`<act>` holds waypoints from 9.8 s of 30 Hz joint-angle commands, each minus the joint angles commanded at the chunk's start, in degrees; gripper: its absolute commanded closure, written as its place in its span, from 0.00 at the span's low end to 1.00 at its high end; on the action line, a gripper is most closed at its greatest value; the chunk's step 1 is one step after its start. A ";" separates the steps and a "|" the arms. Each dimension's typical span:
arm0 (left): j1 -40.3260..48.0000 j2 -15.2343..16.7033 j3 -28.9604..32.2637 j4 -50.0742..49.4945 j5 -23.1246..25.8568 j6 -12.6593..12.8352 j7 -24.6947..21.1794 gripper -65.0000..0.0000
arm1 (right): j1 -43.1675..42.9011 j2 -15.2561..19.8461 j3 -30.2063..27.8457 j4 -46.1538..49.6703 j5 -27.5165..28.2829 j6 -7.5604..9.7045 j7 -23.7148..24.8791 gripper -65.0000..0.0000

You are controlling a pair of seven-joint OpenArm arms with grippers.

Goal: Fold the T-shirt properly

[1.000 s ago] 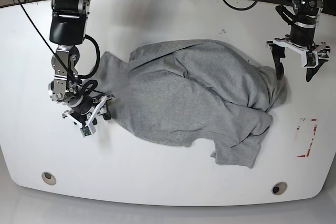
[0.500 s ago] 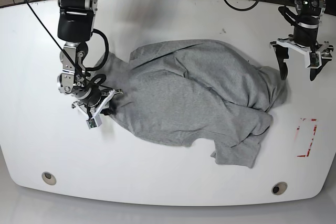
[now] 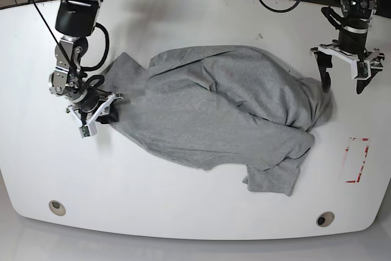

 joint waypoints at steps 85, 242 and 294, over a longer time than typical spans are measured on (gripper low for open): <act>-4.40 -1.82 -0.27 -1.96 -1.77 0.18 -0.30 0.22 | 2.65 -7.49 -1.27 10.35 0.84 1.00 -4.35 0.45; -5.68 -1.22 0.73 -3.41 -2.94 0.66 -1.90 0.20 | -23.03 -3.42 3.62 41.98 2.83 0.83 -2.29 0.96; -6.12 -1.37 1.28 -4.17 -3.17 0.84 -2.47 0.15 | -37.38 -11.17 11.27 47.84 7.17 -1.73 1.99 0.31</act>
